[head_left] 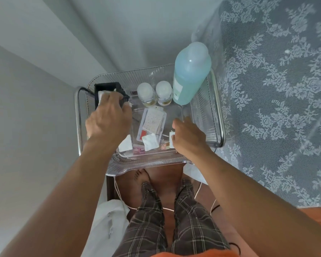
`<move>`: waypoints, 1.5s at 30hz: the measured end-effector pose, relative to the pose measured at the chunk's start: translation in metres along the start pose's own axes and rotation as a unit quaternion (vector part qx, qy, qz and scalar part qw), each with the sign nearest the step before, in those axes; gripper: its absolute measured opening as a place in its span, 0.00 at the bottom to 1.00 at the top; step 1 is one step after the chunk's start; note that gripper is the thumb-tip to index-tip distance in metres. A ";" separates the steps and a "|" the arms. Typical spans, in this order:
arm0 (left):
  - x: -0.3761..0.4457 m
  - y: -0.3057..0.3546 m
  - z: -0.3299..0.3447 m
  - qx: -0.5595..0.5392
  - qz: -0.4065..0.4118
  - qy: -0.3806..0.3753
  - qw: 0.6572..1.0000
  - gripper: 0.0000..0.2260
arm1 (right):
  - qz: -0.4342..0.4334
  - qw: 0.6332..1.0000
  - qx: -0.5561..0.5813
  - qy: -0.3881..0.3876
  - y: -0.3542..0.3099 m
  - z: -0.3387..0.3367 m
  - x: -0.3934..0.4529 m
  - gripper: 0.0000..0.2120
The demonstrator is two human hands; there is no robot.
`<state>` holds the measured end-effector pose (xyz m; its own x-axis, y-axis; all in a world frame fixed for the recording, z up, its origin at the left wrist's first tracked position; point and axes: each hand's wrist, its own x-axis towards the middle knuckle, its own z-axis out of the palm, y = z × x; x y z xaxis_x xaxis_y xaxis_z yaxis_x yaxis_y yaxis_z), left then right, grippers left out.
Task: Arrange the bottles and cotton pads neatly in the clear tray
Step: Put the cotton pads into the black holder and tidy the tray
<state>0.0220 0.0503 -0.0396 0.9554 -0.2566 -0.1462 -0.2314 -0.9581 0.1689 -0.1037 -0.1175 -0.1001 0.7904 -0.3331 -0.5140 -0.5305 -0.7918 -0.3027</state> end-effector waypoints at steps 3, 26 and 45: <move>0.003 -0.003 0.013 0.001 -0.008 -0.012 1.000 0.17 | 0.004 0.999 -0.032 -0.017 -0.001 0.003 0.006 0.17; -0.039 -0.020 0.011 -0.167 -0.007 0.108 0.980 0.23 | -0.155 0.975 0.119 0.106 -0.088 -0.069 0.021 0.04; -0.049 0.004 0.112 -0.007 -0.001 -0.239 0.971 0.20 | -0.284 0.948 -0.055 0.136 -0.174 -0.049 0.089 0.06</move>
<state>-0.0459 0.0444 -0.1412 0.7606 -0.2887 -0.5815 -0.2249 -0.9574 0.1811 0.0743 -0.0347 -0.0538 0.9966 0.0541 -0.0622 0.0268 -0.9264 -0.3755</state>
